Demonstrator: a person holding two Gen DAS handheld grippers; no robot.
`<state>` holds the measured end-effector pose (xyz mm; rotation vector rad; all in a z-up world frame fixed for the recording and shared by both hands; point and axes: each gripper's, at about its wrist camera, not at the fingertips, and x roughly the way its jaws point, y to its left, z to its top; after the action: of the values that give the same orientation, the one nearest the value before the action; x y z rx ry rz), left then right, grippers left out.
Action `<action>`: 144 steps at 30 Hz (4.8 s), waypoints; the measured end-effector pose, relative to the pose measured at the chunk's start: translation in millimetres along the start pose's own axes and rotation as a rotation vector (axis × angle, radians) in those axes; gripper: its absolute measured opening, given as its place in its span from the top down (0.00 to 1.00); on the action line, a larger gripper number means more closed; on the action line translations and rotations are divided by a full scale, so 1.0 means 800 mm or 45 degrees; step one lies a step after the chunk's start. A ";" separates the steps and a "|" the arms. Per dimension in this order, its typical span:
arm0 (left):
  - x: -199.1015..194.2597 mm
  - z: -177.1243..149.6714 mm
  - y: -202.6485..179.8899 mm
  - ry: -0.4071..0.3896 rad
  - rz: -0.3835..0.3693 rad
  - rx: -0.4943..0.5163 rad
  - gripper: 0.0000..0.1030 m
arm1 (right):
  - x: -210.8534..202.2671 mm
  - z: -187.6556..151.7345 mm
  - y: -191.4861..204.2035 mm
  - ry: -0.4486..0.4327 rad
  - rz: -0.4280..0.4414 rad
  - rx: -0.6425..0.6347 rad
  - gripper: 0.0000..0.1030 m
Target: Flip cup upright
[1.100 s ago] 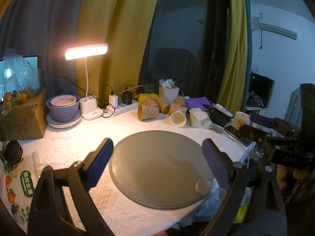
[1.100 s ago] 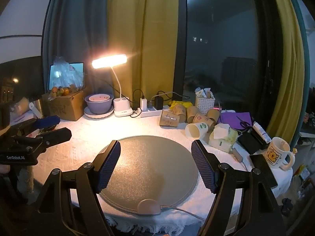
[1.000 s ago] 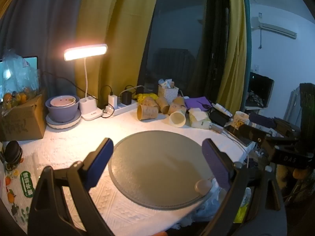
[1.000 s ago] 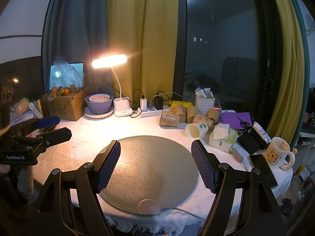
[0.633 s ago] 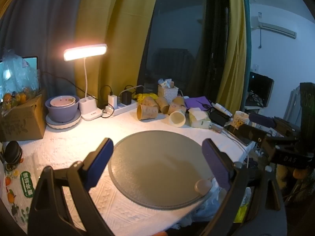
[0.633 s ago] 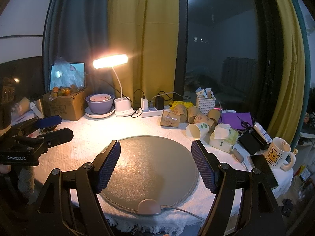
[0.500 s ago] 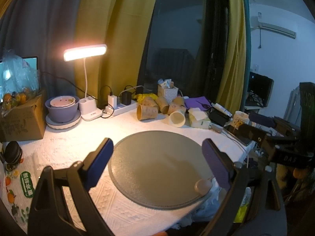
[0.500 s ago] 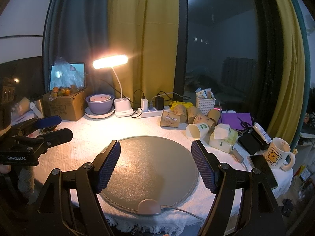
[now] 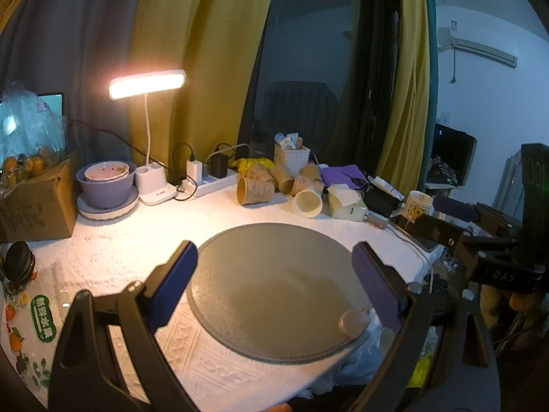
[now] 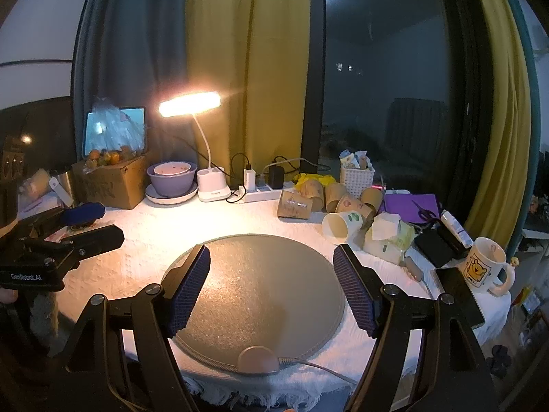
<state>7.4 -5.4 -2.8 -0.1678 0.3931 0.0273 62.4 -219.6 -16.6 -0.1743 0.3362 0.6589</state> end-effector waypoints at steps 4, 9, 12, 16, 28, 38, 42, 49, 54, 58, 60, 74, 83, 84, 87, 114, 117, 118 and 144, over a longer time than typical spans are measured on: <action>0.014 -0.013 -0.002 0.017 -0.023 0.016 0.10 | 0.005 -0.006 -0.003 0.021 -0.004 0.007 0.25; 0.048 -0.024 -0.006 0.077 -0.040 0.020 0.10 | 0.022 -0.015 -0.013 0.060 -0.003 0.028 0.25; 0.077 -0.030 -0.010 0.122 -0.063 0.014 0.10 | 0.037 -0.021 -0.025 0.085 -0.009 0.052 0.25; 0.101 -0.033 -0.020 0.231 -0.078 0.022 0.10 | 0.059 -0.032 -0.042 0.129 -0.015 0.089 0.25; 0.177 -0.003 -0.049 0.326 -0.045 0.278 0.10 | 0.104 -0.041 -0.110 0.168 -0.078 0.203 0.25; 0.264 0.043 -0.065 0.379 -0.105 0.404 0.10 | 0.158 -0.026 -0.163 0.198 -0.082 0.227 0.25; 0.302 0.057 -0.065 0.410 -0.121 0.419 0.10 | 0.191 -0.017 -0.182 0.233 -0.099 0.257 0.25; 0.370 0.089 -0.072 0.426 -0.147 0.527 0.10 | 0.234 0.010 -0.213 0.240 -0.120 0.277 0.25; 0.419 0.108 -0.080 0.455 -0.194 0.592 0.10 | 0.267 0.023 -0.240 0.266 -0.136 0.284 0.25; 0.456 0.120 -0.086 0.466 -0.221 0.665 0.10 | 0.291 0.027 -0.254 0.283 -0.147 0.291 0.25; 0.467 0.123 -0.090 0.464 -0.228 0.698 0.11 | 0.301 0.027 -0.259 0.290 -0.150 0.293 0.25; 0.597 0.147 -0.111 0.561 -0.256 0.964 0.11 | 0.355 0.033 -0.304 0.318 -0.173 0.313 0.25; 0.650 0.142 -0.136 0.604 -0.292 1.232 0.11 | 0.373 0.034 -0.333 0.319 -0.159 0.345 0.25; 0.652 0.142 -0.139 0.610 -0.312 1.262 0.11 | 0.374 0.034 -0.335 0.319 -0.157 0.348 0.25; 0.655 0.138 -0.148 0.629 -0.367 1.359 0.11 | 0.376 0.032 -0.341 0.321 -0.153 0.355 0.25; 0.702 0.135 -0.173 0.984 -0.595 1.185 0.34 | 0.368 0.021 -0.361 0.312 -0.114 0.415 0.25; 0.696 0.139 -0.175 0.969 -0.604 1.166 0.37 | 0.371 0.019 -0.362 0.323 -0.122 0.417 0.25; 0.692 0.142 -0.176 0.962 -0.606 1.158 0.37 | 0.372 0.019 -0.363 0.327 -0.127 0.420 0.25; 0.540 0.208 -0.146 0.724 -0.531 1.045 0.38 | 0.305 0.050 -0.317 0.250 -0.141 0.376 0.25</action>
<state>476.6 -94.9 1.4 0.5703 0.8949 -0.5983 411.0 -267.6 -54.0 0.0256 0.6036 0.4771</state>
